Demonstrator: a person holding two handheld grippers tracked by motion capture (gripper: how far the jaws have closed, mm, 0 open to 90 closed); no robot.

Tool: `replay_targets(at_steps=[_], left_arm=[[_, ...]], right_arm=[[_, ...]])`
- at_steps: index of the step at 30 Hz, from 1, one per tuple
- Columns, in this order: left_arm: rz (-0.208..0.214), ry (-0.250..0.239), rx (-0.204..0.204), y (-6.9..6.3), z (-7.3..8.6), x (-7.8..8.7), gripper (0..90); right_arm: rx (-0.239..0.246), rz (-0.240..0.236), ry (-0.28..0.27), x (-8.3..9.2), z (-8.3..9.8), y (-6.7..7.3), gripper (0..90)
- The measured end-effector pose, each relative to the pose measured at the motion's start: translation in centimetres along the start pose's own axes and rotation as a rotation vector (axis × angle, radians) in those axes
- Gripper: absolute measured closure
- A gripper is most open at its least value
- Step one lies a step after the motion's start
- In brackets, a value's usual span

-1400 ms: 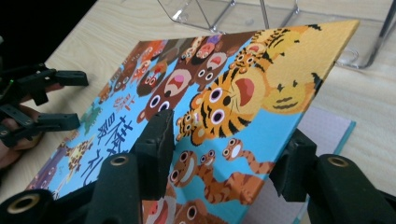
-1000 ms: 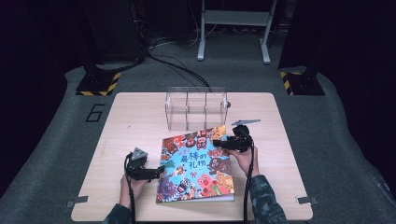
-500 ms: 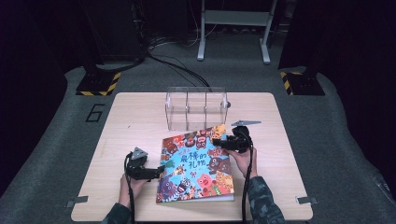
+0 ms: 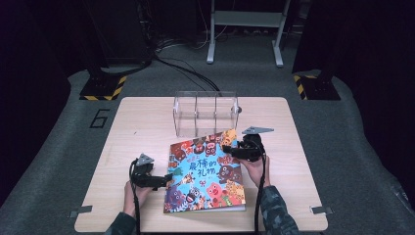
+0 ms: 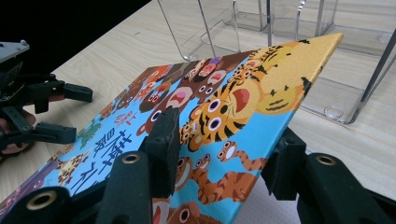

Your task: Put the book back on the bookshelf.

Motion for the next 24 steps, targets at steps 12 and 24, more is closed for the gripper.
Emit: replay_targets(at_steps=[12,24], left_arm=[[0.031,-0.007,0.021,-0.7,-1.5,0.0,0.0],[0.088,0.02,0.027,-1.6,-1.9,-0.3,0.0]], right_arm=[[0.05,0.003,-0.044,0.5,-0.1,0.4,52.9],[0.099,0.007,-0.097,1.3,-0.5,1.3,52.8]])
Point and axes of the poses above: each handheld gripper's, and its own axes: x roughly backward along the jaws, z roughly out of its underside, y roughly to its left, the point moved 10 cm from there along -x, roughly forward along the jaws
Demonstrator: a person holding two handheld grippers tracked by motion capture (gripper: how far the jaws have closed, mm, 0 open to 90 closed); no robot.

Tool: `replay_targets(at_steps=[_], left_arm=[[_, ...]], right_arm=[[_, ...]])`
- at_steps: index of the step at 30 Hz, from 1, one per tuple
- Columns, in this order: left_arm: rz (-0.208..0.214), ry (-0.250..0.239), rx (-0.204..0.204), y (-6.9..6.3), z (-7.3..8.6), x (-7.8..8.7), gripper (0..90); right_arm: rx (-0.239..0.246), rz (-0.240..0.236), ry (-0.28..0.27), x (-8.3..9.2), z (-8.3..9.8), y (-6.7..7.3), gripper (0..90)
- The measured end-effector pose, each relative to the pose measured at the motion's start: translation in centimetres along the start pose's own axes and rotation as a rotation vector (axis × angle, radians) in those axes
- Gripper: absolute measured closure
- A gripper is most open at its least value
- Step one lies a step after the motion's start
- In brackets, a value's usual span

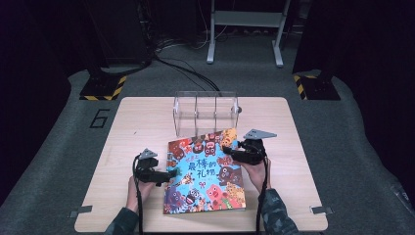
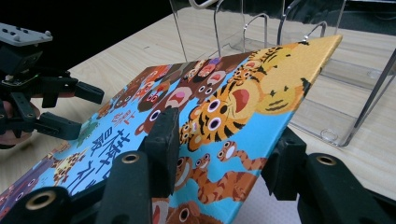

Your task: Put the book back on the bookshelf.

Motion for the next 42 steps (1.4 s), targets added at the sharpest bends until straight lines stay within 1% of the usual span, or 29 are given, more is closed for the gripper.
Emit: replay_targets(at_steps=[3,6,8,10,11,12,15,17,19,21,22,25,26,27,28,29,30,31,32,33,34,35,36,37,38,39,40,41,42], left_arm=[[0.011,-0.001,0.009,-0.2,-0.2,-0.1,0.0],[0.017,-0.001,0.003,-0.4,-0.3,-0.2,0.1],[0.024,0.001,-0.001,-0.4,-0.5,-0.2,0.1],[0.029,-0.005,0.007,-0.5,-0.6,-0.2,0.0],[0.036,-0.002,0.028,-0.6,-0.6,-0.2,0.0],[0.045,0.0,0.032,-0.6,-0.6,-0.2,0.0],[0.046,-0.01,0.04,-0.6,-0.7,-0.2,0.0],[0.055,-0.008,0.031,-0.7,-0.8,-0.2,0.0],[0.056,-0.016,0.032,-0.8,-1.0,-0.2,0.0],[0.072,-0.011,0.018,-1.0,-1.1,-0.2,0.0],[0.074,-0.014,0.025,-1.2,-1.1,-0.2,0.1],[0.106,-0.015,0.009,-1.5,-1.3,0.0,0.1],[0.109,-0.016,-0.009,-1.5,-1.4,0.1,0.2],[0.122,-0.021,-0.008,-1.7,-1.4,0.1,0.2],[0.141,-0.005,-0.028,-1.8,-1.3,0.2,0.9],[0.167,-0.005,-0.03,-2.1,-1.4,0.1,1.9],[0.194,-0.009,-0.017,-2.5,-1.5,-0.1,4.8],[0.213,0.015,-0.017,-2.7,-1.4,-0.2,2.4],[0.223,0.018,-0.016,-2.8,-1.5,-0.2,1.3],[0.229,0.011,-0.003,-3.0,-1.7,-0.2,1.5],[0.241,0.017,-0.013,-3.0,-1.7,0.0,2.3],[0.231,0.004,-0.025,-2.9,-1.8,0.0,3.2],[0.237,0.005,-0.029,-2.8,-1.8,0.2,4.7],[0.244,-0.013,-0.01,-2.8,-1.9,0.3,6.7],[0.248,-0.014,-0.012,-2.7,-1.9,0.4,8.5],[0.251,-0.019,0.011,-2.7,-1.9,0.5,10.4],[0.246,-0.03,0.005,-2.5,-2.0,0.5,12.1],[0.25,-0.031,0.014,-2.5,-2.0,0.5,13.4],[0.251,-0.023,0.012,-2.5,-2.0,0.6,14.1]], right_arm=[[0.017,-0.001,-0.011,0.1,-0.1,0.2,52.7],[0.021,0.001,-0.017,0.3,-0.2,0.4,52.7],[0.035,0.003,-0.025,0.4,-0.3,0.4,52.7],[0.048,0.004,-0.03,0.6,-0.3,0.5,52.6],[0.049,0.006,-0.037,0.6,-0.4,0.6,52.7],[0.055,0.007,-0.038,0.7,-0.4,0.6,52.6],[0.063,0.008,-0.047,0.8,-0.5,0.8,52.6],[0.06,0.009,-0.047,0.9,-0.5,0.9,52.6],[0.075,0.006,-0.056,1.0,-0.6,1.0,52.7],[0.079,0.007,-0.063,1.0,-0.7,1.1,52.6],[0.083,0.005,-0.065,1.1,-0.7,1.1,52.6],[0.101,0.007,-0.085,1.4,-0.9,1.4,52.6],[0.107,0.003,-0.094,1.5,-0.9,1.5,52.7],[0.11,0.001,-0.102,1.6,-1.0,1.6,52.6],[0.108,0.002,-0.098,1.7,-1.0,1.7,52.7],[0.127,0.002,-0.104,1.7,-1.1,1.7,52.7],[0.124,0.0,-0.105,1.7,-1.1,1.8,52.7],[0.125,-0.001,-0.107,1.7,-1.1,1.8,52.7],[0.127,0.0,-0.11,1.7,-1.2,1.9,52.7],[0.125,-0.002,-0.113,1.8,-1.2,1.9,52.7],[0.125,-0.003,-0.118,1.9,-1.2,2.0,52.7],[0.124,-0.005,-0.122,2.0,-1.1,2.0,52.7],[0.111,-0.011,-0.124,2.0,-1.1,2.0,52.7],[0.103,-0.011,-0.126,2.1,-1.0,1.9,52.7],[0.1,-0.013,-0.127,2.1,-1.0,1.9,52.8],[0.088,-0.018,-0.123,2.0,-0.9,1.8,52.8],[0.075,-0.02,-0.121,2.0,-0.8,1.7,52.8],[0.072,-0.019,-0.115,2.0,-0.7,1.7,52.9],[0.065,-0.02,-0.111,1.9,-0.7,1.6,53.0]])
Point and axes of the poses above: each handheld gripper's, and its own axes: x roughly backward along the jaws, z roughly out of its underside, y roughly to its left, the point moved 10 cm from there along -x, roughly forward along the jaws
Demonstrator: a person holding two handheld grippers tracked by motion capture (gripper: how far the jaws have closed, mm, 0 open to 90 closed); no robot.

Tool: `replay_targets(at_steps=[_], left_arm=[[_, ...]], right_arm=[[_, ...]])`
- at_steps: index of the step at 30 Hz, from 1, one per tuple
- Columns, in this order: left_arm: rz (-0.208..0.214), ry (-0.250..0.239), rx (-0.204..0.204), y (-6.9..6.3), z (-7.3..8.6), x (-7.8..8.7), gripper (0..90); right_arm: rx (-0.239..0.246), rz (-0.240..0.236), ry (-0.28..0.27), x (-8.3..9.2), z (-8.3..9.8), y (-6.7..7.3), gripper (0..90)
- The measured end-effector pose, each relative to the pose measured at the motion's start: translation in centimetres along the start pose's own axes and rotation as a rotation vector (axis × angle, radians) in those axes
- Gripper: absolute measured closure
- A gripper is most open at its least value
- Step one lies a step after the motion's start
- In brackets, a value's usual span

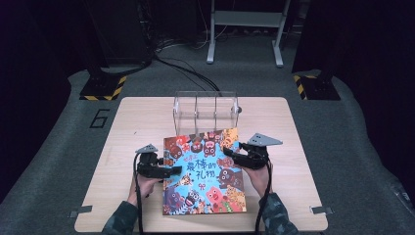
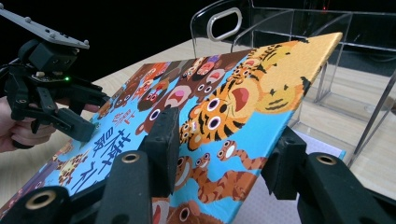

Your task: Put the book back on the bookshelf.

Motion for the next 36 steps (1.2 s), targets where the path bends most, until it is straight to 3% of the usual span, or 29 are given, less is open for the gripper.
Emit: replay_targets(at_steps=[6,11,18,27,36], left_arm=[[-0.034,-0.03,-0.033,-0.1,-0.6,0.3,17.7],[-0.052,-0.01,-0.053,-0.2,-0.7,0.6,17.6],[-0.09,-0.009,-0.132,-0.3,-1.1,1.3,17.6],[-0.085,-0.071,-0.125,-0.7,-1.8,1.9,17.8],[-0.085,-0.113,-0.133,-0.9,-2.4,2.6,19.0]], right_arm=[[-0.041,0.002,0.021,0.0,0.3,-0.3,53.1],[-0.05,0.001,0.025,-0.1,0.2,-0.3,53.1],[-0.065,-0.005,0.033,-0.1,0.0,-0.2,53.0],[-0.051,-0.004,0.046,0.1,-0.7,0.2,53.0],[-0.087,0.011,0.101,0.1,-0.9,0.5,52.6]])
Point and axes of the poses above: each handheld gripper's, and its own axes: x roughly backward along the jaws, z roughly out of its underside, y roughly to its left, the point moved 10 cm from there along -x, roughly forward along the jaws
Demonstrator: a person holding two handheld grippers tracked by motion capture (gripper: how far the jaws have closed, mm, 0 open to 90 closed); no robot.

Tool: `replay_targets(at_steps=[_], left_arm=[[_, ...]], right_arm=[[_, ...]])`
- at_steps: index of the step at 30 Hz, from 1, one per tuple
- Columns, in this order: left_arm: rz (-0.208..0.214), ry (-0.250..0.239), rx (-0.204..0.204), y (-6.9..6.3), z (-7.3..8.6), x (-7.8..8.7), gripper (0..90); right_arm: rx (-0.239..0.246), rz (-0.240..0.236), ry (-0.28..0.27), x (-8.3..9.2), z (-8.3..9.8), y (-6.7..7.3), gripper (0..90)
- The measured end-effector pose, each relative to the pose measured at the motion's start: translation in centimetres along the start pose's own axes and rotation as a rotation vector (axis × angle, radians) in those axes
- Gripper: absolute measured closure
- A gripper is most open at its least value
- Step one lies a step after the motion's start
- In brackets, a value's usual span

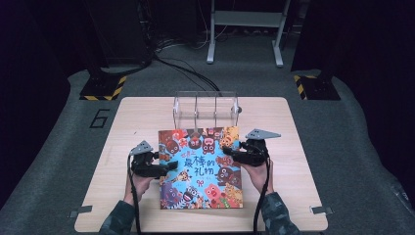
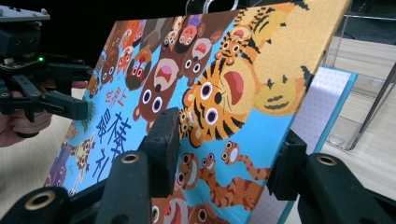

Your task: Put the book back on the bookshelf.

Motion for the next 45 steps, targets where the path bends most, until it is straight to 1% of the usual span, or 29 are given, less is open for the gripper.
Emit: replay_targets(at_steps=[2,5,6,7,8,9,10,11,13,17,22,23,25,27,28,29,31,33,34,35,36,37,39,41,42,43,45], left_arm=[[0.001,-0.004,-0.008,-0.1,-0.1,0.1,19.0],[-0.002,-0.009,-0.031,-0.2,-0.3,0.4,19.1],[-0.009,-0.018,-0.034,-0.3,-0.5,0.5,19.7],[-0.01,-0.018,-0.048,-0.3,-0.6,0.6,20.0],[-0.018,-0.022,-0.055,-0.4,-0.8,0.6,20.2],[-0.025,-0.024,-0.075,-0.4,-1.0,0.7,21.2],[-0.037,-0.026,-0.08,-0.4,-1.0,0.7,22.4],[-0.05,-0.026,-0.092,-0.2,-1.0,0.7,23.9],[-0.042,-0.03,-0.085,-0.2,-1.0,0.8,26.9],[-0.04,-0.033,-0.086,-0.2,-1.0,1.0,28.9],[-0.046,-0.028,-0.09,-0.1,-0.8,1.0,28.9],[-0.047,-0.021,-0.097,-0.2,-0.8,1.1,28.8],[-0.051,-0.025,-0.099,-0.3,-0.8,1.1,28.8],[-0.058,-0.021,-0.113,-0.4,-0.9,1.2,28.7],[-0.061,-0.024,-0.113,-0.5,-0.9,1.2,28.8],[-0.063,-0.025,-0.124,-0.5,-0.9,1.2,28.7],[-0.063,-0.023,-0.136,-0.6,-1.0,1.3,28.7],[-0.067,-0.033,-0.136,-0.7,-1.0,1.3,28.7],[-0.067,-0.033,-0.141,-0.7,-1.0,1.3,28.7],[-0.069,-0.03,-0.152,-0.6,-1.0,1.4,28.7],[-0.07,-0.033,-0.151,-0.8,-1.0,1.4,28.8],[-0.073,-0.035,-0.161,-0.8,-1.0,1.5,28.8],[-0.077,-0.029,-0.176,-0.9,-1.0,1.6,28.8],[-0.088,-0.033,-0.191,-1.0,-1.1,1.7,28.8],[-0.097,-0.039,-0.201,-1.1,-1.2,1.7,28.9],[-0.102,-0.036,-0.209,-1.2,-1.3,1.7,28.9],[-0.119,-0.041,-0.233,-1.3,-1.5,1.8,28.9]], right_arm=[[0.005,0.003,0.009,0.1,0.0,0.0,52.5],[-0.005,-0.002,0.028,0.0,0.1,-0.1,52.2],[-0.005,-0.002,0.033,0.0,0.1,-0.2,52.0],[-0.003,-0.005,0.041,0.0,0.2,-0.2,51.6],[-0.004,-0.004,0.048,0.0,0.3,-0.2,51.3],[-0.003,-0.007,0.056,0.0,0.3,-0.2,51.1],[-0.002,-0.011,0.059,0.0,0.3,-0.1,51.1],[0.007,-0.011,0.061,0.1,0.3,-0.1,51.0],[0.017,-0.01,0.066,0.2,0.2,0.1,50.8],[0.012,-0.016,0.072,0.0,0.2,0.0,50.7],[0.018,0.011,0.104,-0.2,0.2,0.0,48.0],[0.019,0.013,0.108,-0.2,0.2,0.0,47.6],[0.022,0.025,0.116,-0.3,0.2,0.1,46.8],[0.03,0.037,0.125,-0.2,0.1,0.1,45.7],[0.043,0.041,0.127,-0.2,0.0,0.1,45.0],[0.042,0.051,0.132,-0.2,-0.1,0.1,44.3],[0.058,0.062,0.139,-0.2,-0.3,0.2,42.3],[0.075,0.08,0.148,-0.2,-0.4,0.2,41.3],[0.07,0.08,0.151,-0.2,-0.4,0.2,41.2],[0.072,0.082,0.15,-0.2,-0.4,0.2,41.1],[0.072,0.082,0.153,-0.1,-0.4,0.3,40.9],[0.078,0.08,0.155,-0.2,-0.4,0.3,40.6],[0.087,0.094,0.163,-0.1,-0.5,0.4,39.6],[0.101,0.108,0.168,-0.1,-0.6,0.4,38.9],[0.103,0.116,0.17,-0.1,-0.7,0.4,38.5],[0.106,0.121,0.173,0.0,-0.8,0.4,38.1],[0.124,0.135,0.173,0.1,-1.0,0.4,37.2]])
Point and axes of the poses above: each handheld gripper's, and its own axes: x roughly backward along the jaws, z roughly out of its underside, y roughly to its left, the point moved 10 cm from there along -x, roughly forward along the jaws
